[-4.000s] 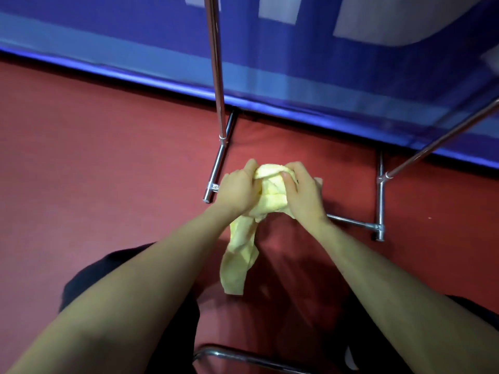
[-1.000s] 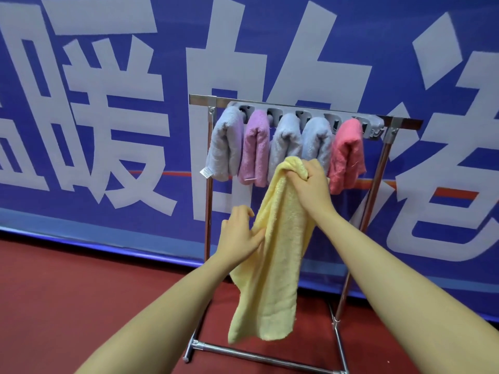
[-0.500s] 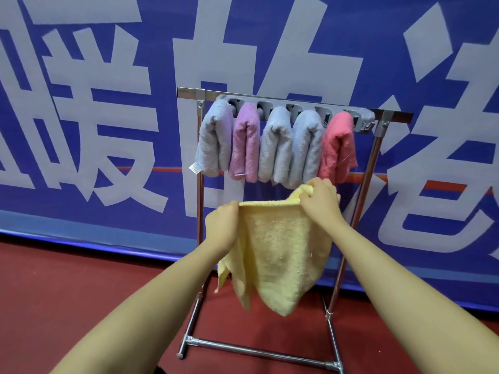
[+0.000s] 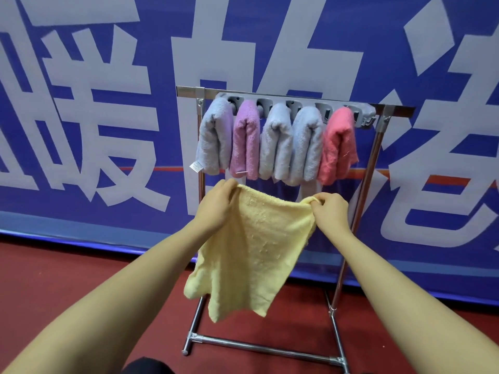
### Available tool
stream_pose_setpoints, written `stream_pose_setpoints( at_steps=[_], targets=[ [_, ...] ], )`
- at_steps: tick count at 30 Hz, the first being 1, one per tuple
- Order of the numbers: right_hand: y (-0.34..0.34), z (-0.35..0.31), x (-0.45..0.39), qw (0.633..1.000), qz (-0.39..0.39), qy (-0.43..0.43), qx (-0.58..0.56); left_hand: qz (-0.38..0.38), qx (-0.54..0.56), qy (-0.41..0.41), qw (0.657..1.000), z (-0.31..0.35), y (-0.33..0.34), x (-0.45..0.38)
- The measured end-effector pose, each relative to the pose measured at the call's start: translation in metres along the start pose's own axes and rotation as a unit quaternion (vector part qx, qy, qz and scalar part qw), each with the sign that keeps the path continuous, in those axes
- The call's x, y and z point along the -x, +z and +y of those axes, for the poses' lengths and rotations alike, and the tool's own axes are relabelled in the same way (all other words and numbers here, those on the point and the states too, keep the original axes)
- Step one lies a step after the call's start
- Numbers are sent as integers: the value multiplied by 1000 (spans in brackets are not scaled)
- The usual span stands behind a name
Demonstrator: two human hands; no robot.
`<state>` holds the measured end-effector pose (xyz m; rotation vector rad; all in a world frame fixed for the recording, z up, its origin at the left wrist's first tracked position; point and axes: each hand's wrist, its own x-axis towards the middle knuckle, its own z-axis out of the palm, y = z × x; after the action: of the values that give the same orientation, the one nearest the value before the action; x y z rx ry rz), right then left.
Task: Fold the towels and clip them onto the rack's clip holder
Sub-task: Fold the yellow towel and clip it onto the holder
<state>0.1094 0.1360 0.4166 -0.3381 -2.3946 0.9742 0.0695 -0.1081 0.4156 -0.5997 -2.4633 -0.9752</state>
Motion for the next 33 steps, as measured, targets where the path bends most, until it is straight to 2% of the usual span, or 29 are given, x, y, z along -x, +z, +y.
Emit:
stream_pose_setpoints(
  at_steps=[5, 10, 13, 16, 19, 24, 26, 28, 30, 33],
  targets=[
    [3, -6, 9, 995, -19, 58, -80, 8, -107, 24, 994, -2, -1, -2],
    [1, -17, 14, 979, 6, 96, -182, -43, -198, 47, 978, -8, -1, 1],
    [-4, -23, 20, 989, 0, 35, -141, -69, -148, 29, 986, -8, -8, 2],
    [-1, -31, 24, 989, -62, -46, -126, -92, -120, 48, 987, 5, -12, 1],
    [9, -43, 30, 983, -117, -82, -119, -99, -95, 84, 987, 23, -14, -4],
    [26, -65, 36, 978, -144, -150, -23, -97, -52, 148, 983, 43, -20, -15],
    [27, -70, 34, 979, -122, -160, -37, -101, -40, 164, 980, 45, -25, -15],
    [25, -71, 29, 980, -89, -160, -82, -100, -33, 161, 981, 41, -30, -13],
    [21, -74, 26, 977, -71, -153, -128, -107, -46, 124, 985, 34, -34, -8],
    [13, -76, 23, 977, -35, -128, -167, -90, -82, 23, 992, 25, -33, 2]
  ],
)
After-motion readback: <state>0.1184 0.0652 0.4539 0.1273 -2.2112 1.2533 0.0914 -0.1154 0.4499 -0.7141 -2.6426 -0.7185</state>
